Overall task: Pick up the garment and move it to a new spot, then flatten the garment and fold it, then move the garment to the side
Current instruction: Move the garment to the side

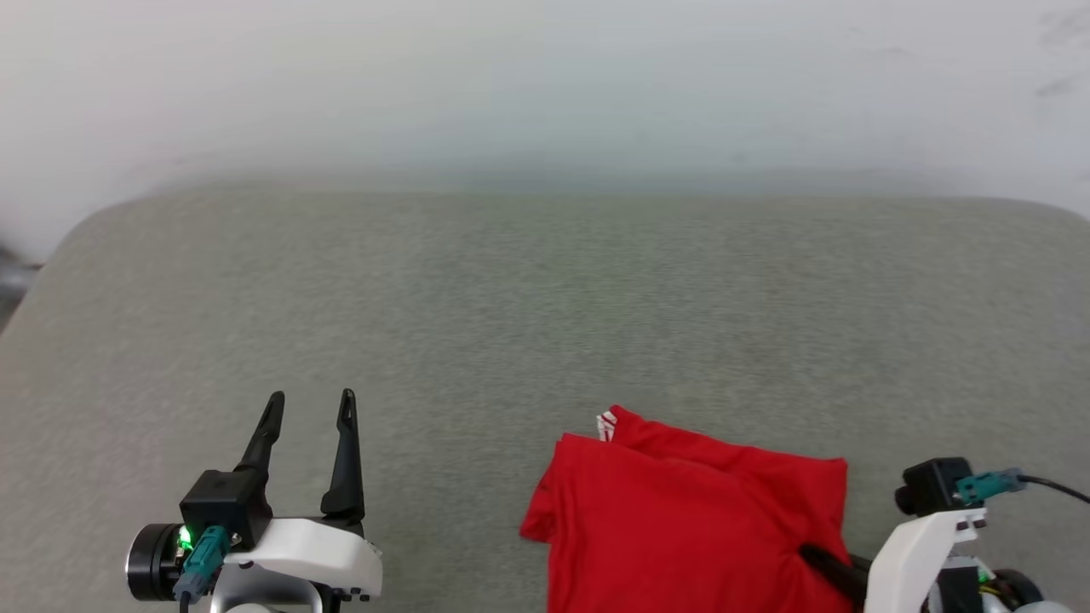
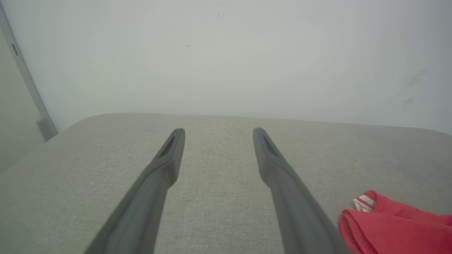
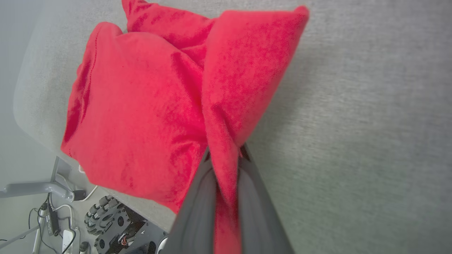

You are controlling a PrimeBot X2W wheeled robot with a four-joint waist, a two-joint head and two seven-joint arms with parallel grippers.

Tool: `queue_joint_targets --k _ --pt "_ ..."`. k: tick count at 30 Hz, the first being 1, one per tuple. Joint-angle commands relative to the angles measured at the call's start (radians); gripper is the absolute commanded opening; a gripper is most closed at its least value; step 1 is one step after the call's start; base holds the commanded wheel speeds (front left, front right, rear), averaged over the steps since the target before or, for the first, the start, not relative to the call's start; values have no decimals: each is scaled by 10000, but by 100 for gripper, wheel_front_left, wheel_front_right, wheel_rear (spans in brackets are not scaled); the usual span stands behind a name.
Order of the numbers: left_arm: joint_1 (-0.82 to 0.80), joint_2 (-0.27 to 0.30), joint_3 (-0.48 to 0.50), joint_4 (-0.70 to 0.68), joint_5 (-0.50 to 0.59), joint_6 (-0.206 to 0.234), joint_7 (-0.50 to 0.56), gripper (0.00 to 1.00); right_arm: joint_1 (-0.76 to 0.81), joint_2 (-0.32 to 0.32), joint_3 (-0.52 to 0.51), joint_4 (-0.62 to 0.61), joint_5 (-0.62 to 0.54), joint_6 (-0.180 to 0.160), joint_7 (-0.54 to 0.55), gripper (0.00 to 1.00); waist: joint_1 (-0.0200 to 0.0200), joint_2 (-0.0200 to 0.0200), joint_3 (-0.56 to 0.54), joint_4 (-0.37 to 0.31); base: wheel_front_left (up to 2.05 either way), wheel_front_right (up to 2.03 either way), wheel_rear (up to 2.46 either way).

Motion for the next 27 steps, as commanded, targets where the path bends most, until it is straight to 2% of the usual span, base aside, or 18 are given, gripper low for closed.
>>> queue_joint_targets --k 1,8,14,16,23,25,27 --pt "85 -10 -55 -79 49 -13 -69 100 128 -170 -176 -135 -109 -10 123 0 1 0 -129 -700 0 0 0" --pt "-327 -16 -172 -273 144 -95 -55 100 -244 -397 -622 -598 -420 -9 570 0 1 0 490 -2128 0 0 0" --pt "-906 126 -241 -434 277 -176 12 100 -1259 -643 -780 -469 -573 -9 372 0 1 0 1452 -3105 0 0 0" --pt "-1045 145 -284 -511 342 -203 48 100 -1498 -728 -796 -383 -664 -9 243 0 1 0 1653 -3230 0 0 0" --pt "-2241 628 -386 -1276 866 -330 572 100 -3505 -1292 -978 511 -1082 -9 -442 0 1 0 3509 -3860 0 0 0" --pt "-2949 892 -433 -1782 1131 -449 833 100 -4505 -1636 -1343 1204 -1237 -10 -766 0 1 0 4441 -4057 0 0 0" --pt "-3256 1017 -484 -1951 1273 -494 978 100 -4939 -1860 -1588 1570 -1399 -10 -978 0 1 0 4807 -4114 0 0 0"
